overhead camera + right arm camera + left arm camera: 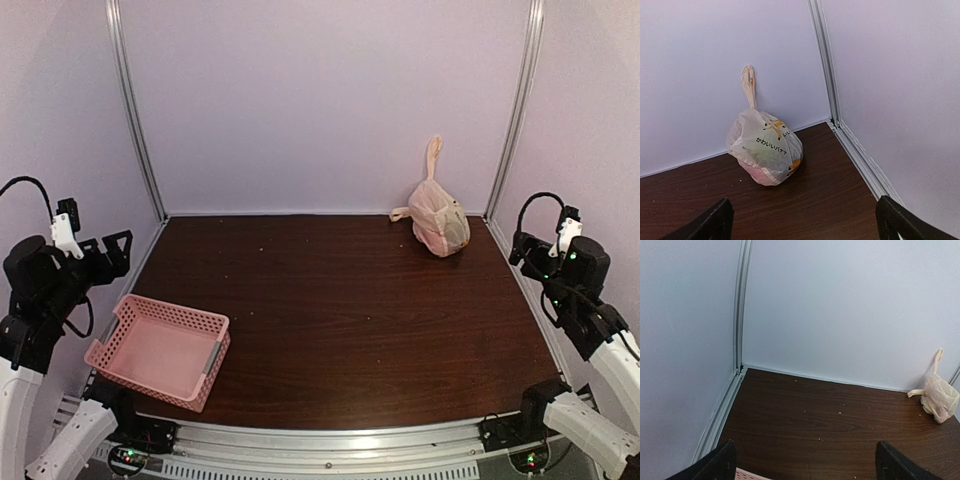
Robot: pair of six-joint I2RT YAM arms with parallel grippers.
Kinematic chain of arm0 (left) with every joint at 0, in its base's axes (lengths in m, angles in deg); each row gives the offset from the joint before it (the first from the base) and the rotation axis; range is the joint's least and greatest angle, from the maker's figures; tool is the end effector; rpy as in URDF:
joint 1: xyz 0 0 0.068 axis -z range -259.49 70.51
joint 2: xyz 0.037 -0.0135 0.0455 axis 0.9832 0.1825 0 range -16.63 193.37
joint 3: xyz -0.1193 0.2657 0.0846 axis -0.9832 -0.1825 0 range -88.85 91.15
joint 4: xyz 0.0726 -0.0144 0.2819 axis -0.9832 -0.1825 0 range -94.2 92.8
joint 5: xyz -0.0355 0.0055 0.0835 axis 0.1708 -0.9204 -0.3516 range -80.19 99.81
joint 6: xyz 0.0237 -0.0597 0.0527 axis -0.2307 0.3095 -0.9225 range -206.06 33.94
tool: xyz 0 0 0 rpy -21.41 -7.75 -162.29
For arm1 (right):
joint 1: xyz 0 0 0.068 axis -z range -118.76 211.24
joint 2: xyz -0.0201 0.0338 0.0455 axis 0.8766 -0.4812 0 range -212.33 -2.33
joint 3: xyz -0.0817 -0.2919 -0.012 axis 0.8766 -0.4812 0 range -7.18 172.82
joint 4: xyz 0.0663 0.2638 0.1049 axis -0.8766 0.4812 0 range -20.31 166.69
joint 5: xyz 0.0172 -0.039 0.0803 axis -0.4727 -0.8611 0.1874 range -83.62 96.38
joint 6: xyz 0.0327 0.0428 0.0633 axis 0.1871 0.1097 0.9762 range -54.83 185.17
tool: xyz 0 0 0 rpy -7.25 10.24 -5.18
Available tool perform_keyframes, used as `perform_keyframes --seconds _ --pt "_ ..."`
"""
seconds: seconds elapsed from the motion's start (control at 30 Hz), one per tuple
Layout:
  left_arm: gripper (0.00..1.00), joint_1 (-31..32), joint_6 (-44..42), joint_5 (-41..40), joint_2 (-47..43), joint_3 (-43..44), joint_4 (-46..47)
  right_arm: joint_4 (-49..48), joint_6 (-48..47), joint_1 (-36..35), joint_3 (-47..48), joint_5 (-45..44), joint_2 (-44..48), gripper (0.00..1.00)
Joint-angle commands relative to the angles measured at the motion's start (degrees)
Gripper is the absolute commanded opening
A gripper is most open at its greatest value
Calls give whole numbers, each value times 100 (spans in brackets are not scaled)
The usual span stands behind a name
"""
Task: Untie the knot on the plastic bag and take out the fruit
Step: Pick up the takeout bag from the corner of the board.
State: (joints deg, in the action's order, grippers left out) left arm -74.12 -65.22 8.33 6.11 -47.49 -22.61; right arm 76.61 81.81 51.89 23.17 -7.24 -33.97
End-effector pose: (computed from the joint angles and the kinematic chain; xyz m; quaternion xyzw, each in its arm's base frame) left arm 0.1359 -0.0109 0.3556 -0.1091 0.7398 -0.1411 0.6488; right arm 0.1900 0.0140 0.3016 0.1253 0.7441 0.0588 0.6536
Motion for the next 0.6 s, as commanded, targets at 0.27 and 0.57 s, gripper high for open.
perform_keyframes --seconds 0.27,0.57 --pt "98 25 -231 -183 -12 -11 -20 -139 -122 -13 -274 285 232 100" --pt "98 24 -194 -29 711 116 -1 375 -10 -15 678 823 -607 100"
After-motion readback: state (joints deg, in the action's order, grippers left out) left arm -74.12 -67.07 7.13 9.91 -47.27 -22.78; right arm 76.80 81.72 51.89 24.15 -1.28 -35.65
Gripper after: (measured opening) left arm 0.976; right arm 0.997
